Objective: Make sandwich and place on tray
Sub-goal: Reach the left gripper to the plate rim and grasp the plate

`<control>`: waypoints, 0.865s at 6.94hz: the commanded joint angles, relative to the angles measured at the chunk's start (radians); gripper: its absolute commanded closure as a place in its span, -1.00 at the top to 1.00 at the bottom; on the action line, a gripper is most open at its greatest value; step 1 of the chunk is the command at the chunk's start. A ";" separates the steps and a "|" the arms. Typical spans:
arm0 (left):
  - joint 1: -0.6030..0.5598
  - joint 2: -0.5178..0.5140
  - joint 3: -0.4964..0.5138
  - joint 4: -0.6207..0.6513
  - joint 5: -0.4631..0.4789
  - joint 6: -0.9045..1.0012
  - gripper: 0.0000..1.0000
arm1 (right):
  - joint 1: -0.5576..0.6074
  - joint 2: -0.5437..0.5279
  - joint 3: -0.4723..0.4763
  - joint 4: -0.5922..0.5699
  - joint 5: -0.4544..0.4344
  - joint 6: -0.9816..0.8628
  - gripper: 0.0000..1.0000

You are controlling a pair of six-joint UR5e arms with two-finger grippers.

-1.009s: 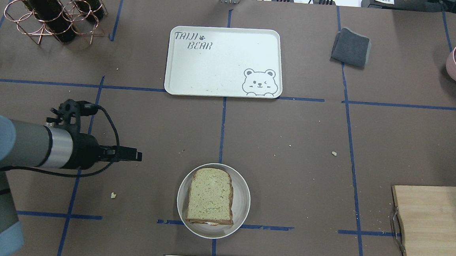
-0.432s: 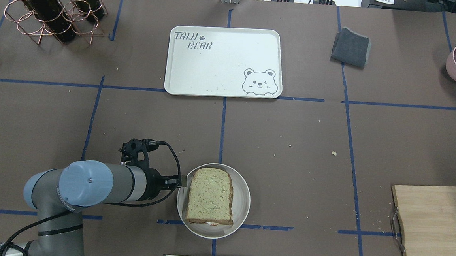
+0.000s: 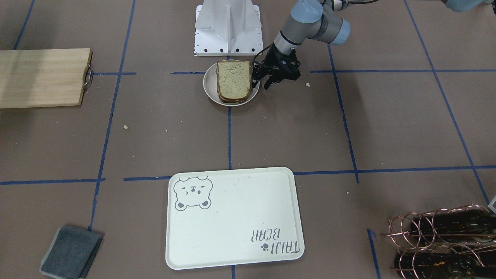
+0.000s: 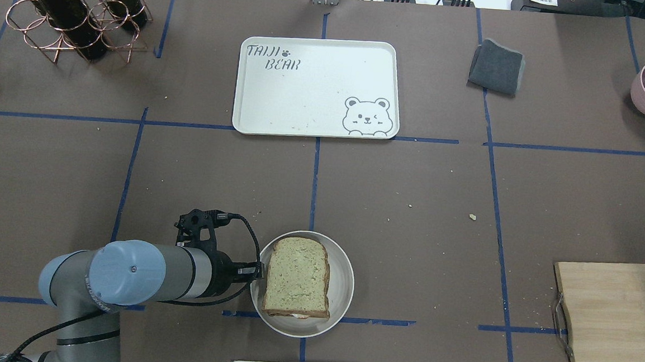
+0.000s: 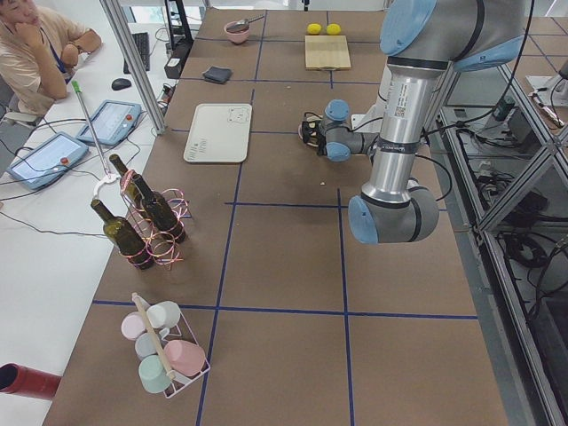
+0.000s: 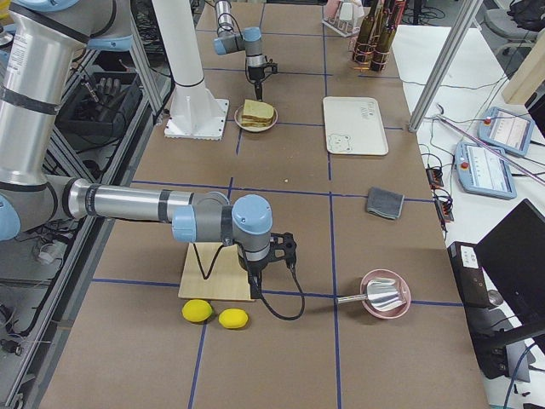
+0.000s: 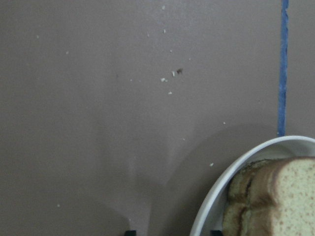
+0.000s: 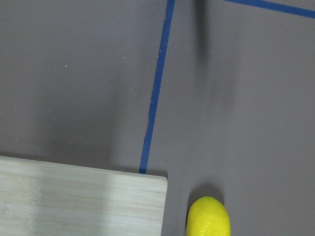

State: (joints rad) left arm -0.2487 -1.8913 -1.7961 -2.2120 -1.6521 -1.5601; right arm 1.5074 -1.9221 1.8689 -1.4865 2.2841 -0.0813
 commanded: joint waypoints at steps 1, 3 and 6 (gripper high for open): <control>0.002 0.000 -0.011 0.000 0.000 0.000 -1.00 | 0.001 0.000 -0.004 0.000 0.000 0.000 1.00; -0.003 0.000 -0.052 0.000 -0.009 0.002 -1.00 | -0.001 0.000 -0.010 0.000 0.000 0.001 1.00; -0.165 -0.046 -0.054 0.008 -0.070 0.009 -1.00 | -0.001 0.002 -0.030 0.002 0.000 0.002 1.00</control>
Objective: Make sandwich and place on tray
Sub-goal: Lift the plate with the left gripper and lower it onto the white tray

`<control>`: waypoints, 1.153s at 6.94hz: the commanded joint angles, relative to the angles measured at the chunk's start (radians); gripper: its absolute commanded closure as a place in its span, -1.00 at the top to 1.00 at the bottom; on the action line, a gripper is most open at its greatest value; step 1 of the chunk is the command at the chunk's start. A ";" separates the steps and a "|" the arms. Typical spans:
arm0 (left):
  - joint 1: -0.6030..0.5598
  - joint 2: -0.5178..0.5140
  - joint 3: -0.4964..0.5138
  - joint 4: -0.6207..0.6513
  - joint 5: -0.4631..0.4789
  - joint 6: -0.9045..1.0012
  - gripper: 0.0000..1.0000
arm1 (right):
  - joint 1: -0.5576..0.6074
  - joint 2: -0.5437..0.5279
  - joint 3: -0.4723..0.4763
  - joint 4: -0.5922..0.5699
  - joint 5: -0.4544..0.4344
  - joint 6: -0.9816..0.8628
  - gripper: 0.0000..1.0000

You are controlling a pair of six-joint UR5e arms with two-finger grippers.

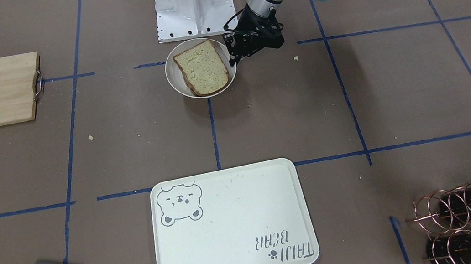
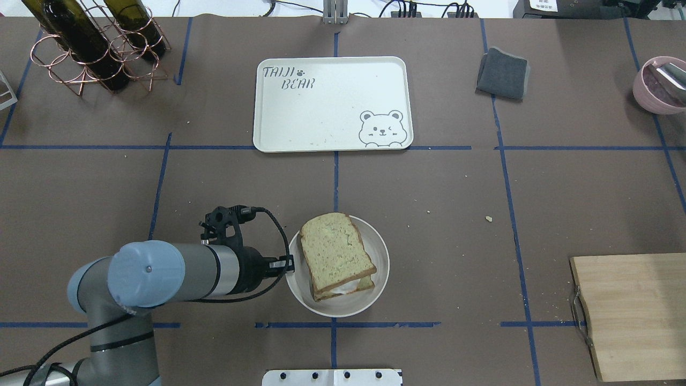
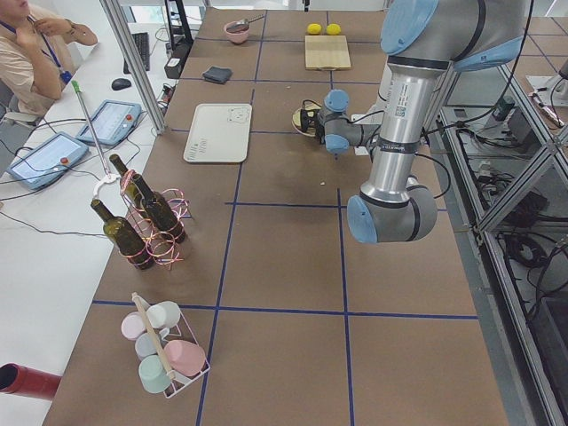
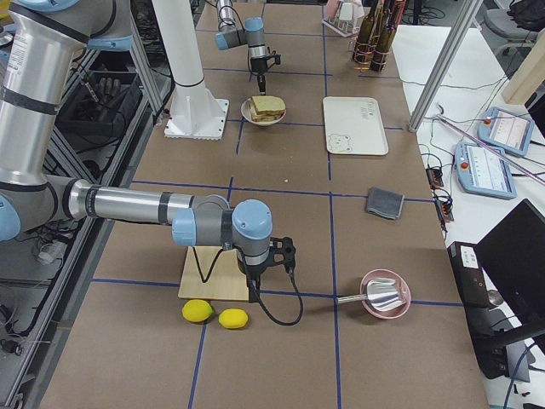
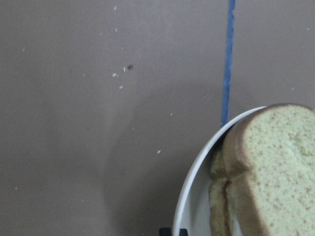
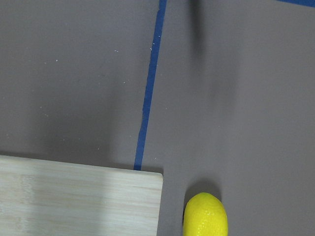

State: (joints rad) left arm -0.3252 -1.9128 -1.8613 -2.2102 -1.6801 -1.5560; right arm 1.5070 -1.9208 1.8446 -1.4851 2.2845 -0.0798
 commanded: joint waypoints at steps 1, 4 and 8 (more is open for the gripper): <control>-0.204 -0.096 0.093 0.012 -0.156 0.008 -1.00 | -0.001 0.000 -0.005 0.000 0.000 0.002 1.00; -0.424 -0.410 0.511 0.004 -0.223 0.166 -1.00 | 0.001 0.005 -0.016 0.000 0.001 0.002 1.00; -0.469 -0.572 0.904 -0.167 -0.219 0.223 -1.00 | 0.001 0.008 -0.027 0.002 0.001 0.000 1.00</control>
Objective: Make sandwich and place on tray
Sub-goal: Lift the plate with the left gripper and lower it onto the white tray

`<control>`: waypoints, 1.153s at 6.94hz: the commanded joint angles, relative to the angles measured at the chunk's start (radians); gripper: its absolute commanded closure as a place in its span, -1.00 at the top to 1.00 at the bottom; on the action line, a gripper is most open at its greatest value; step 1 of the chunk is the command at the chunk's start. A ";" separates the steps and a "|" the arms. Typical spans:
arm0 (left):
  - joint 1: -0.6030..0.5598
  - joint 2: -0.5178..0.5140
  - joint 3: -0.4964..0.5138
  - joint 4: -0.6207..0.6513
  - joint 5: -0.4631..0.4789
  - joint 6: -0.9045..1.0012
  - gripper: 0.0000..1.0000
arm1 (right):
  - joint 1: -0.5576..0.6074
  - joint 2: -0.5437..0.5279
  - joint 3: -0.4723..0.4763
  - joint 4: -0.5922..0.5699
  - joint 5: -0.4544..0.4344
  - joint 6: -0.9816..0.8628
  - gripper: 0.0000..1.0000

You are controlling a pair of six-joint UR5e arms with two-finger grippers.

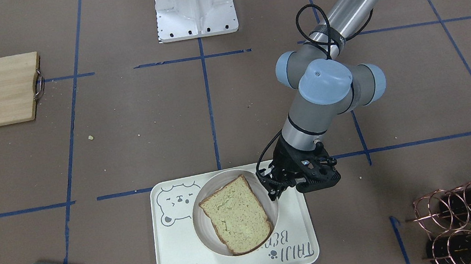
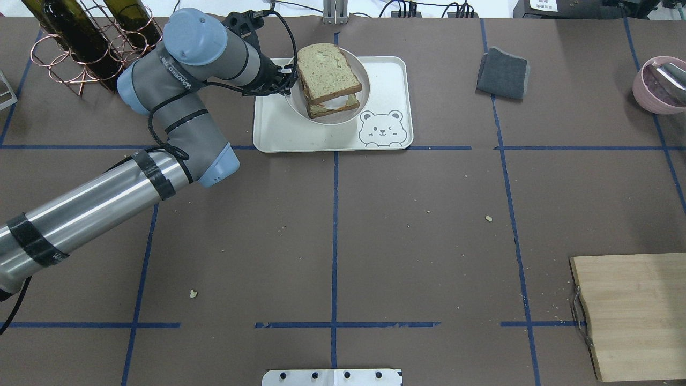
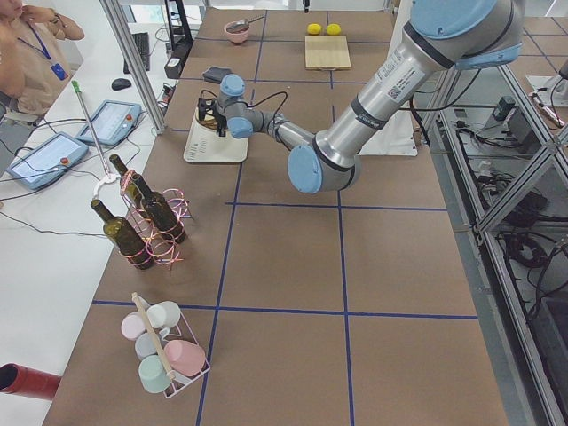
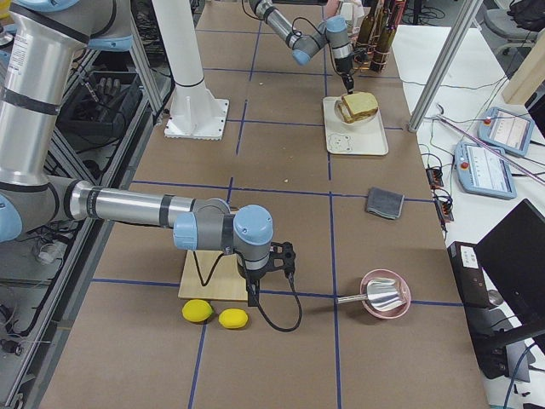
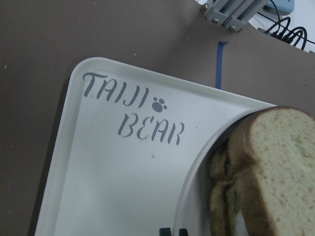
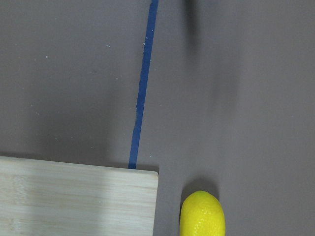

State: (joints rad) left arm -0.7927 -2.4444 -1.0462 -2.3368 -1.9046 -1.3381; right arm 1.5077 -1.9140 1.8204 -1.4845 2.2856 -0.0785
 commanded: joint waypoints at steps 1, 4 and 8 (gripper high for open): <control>0.006 -0.044 0.100 -0.044 0.007 0.007 -1.00 | 0.000 0.003 -0.003 0.000 0.000 -0.001 1.00; 0.018 -0.042 0.092 -0.046 0.009 0.077 0.43 | 0.000 0.003 -0.003 0.000 0.000 -0.001 1.00; -0.071 0.209 -0.403 0.235 -0.096 0.285 1.00 | 0.000 -0.002 -0.003 0.000 0.000 0.000 1.00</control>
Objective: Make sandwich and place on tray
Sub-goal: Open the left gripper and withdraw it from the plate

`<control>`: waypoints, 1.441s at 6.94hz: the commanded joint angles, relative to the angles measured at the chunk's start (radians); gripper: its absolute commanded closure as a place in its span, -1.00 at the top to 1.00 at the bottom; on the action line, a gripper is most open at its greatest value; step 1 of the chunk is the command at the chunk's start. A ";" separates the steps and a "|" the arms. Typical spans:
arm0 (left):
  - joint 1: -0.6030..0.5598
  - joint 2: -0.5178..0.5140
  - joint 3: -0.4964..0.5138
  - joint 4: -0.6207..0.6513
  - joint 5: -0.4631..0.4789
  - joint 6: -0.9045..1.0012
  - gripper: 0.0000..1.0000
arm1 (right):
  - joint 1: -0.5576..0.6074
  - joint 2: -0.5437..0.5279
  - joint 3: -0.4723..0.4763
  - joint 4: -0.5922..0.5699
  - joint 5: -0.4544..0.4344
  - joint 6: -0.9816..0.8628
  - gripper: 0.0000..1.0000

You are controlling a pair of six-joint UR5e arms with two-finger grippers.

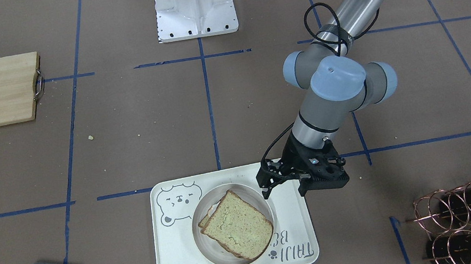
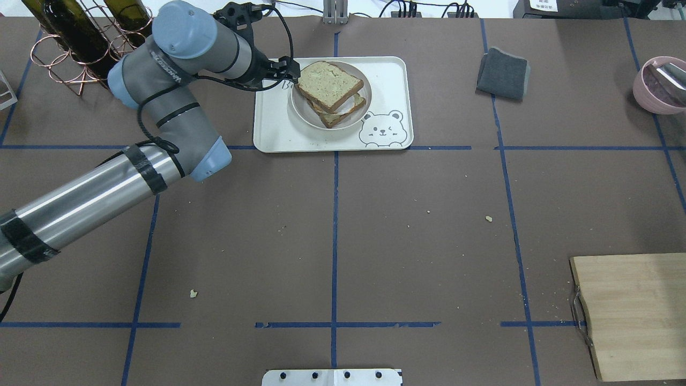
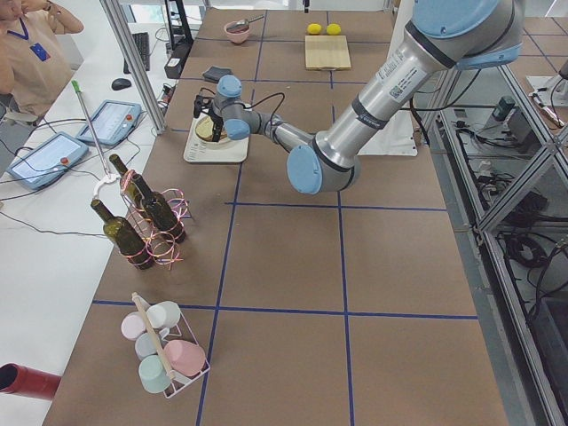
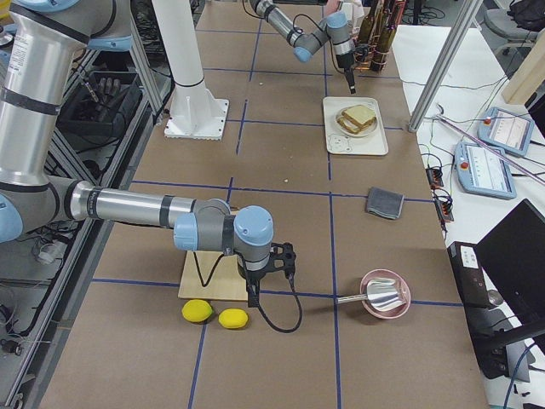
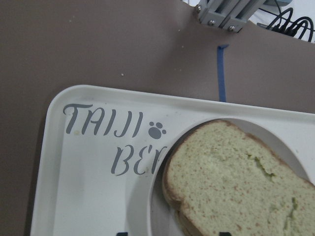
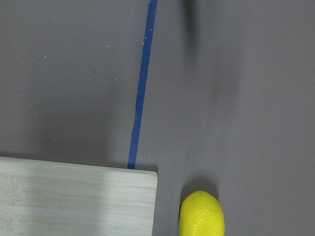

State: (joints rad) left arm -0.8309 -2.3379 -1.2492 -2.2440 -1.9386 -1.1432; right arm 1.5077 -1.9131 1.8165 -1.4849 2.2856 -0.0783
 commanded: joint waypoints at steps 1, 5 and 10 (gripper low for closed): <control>-0.077 0.217 -0.387 0.246 -0.091 0.200 1.00 | 0.000 -0.006 0.003 0.000 0.002 -0.001 1.00; -0.395 0.594 -0.656 0.497 -0.213 0.917 1.00 | 0.000 -0.007 0.003 0.000 0.002 -0.001 1.00; -0.735 1.009 -0.563 0.573 -0.361 1.324 1.00 | 0.020 0.040 0.017 -0.011 0.003 -0.017 1.00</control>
State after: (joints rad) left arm -1.5186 -1.3923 -1.8394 -1.6988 -2.2868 0.1654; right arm 1.5205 -1.8801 1.8306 -1.4941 2.2876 -0.0883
